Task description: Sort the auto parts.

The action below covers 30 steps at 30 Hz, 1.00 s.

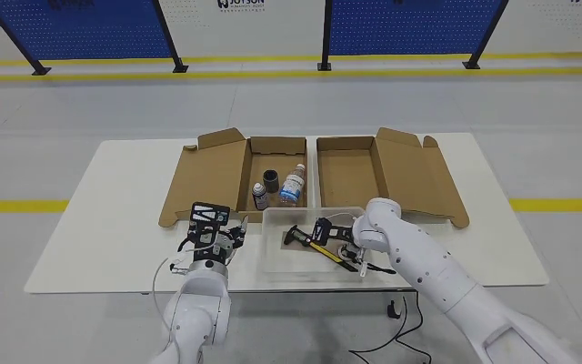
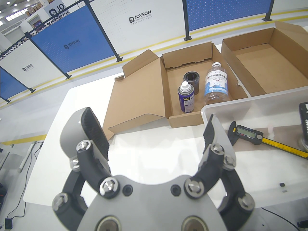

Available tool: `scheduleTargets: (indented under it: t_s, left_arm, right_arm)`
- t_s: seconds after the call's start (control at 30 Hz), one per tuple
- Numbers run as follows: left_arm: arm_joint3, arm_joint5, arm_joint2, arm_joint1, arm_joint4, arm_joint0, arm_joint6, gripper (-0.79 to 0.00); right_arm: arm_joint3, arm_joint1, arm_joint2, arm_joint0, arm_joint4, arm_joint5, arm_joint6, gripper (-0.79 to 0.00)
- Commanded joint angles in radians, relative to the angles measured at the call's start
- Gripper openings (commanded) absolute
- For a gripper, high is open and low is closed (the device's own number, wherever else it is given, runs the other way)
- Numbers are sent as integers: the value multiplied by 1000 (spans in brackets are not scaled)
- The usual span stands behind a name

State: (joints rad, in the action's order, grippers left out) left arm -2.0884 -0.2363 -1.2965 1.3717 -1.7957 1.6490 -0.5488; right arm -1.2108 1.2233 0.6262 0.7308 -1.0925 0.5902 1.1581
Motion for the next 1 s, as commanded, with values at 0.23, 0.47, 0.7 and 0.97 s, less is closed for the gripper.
scheduleTargets:
  t_s: [0.23, 0.47, 0.7, 0.97]
  left_arm:
    - [0, 0, 0, 0, 0, 0, 0, 0]
    - [0, 0, 0, 0, 0, 0, 0, 0]
    - [0, 0, 0, 0, 0, 0, 0, 0]
    - [0, 0, 0, 0, 0, 0, 0, 0]
  right_arm:
    - [34, 16, -13, -8, 40, 5, -15, -443]
    - [37, 22, 3, -7, 120, 10, -30, -440]
    - [50, 27, -3, -11, 125, 2, -36, -446]
    - [73, 34, -11, -15, 101, -16, -60, -493]
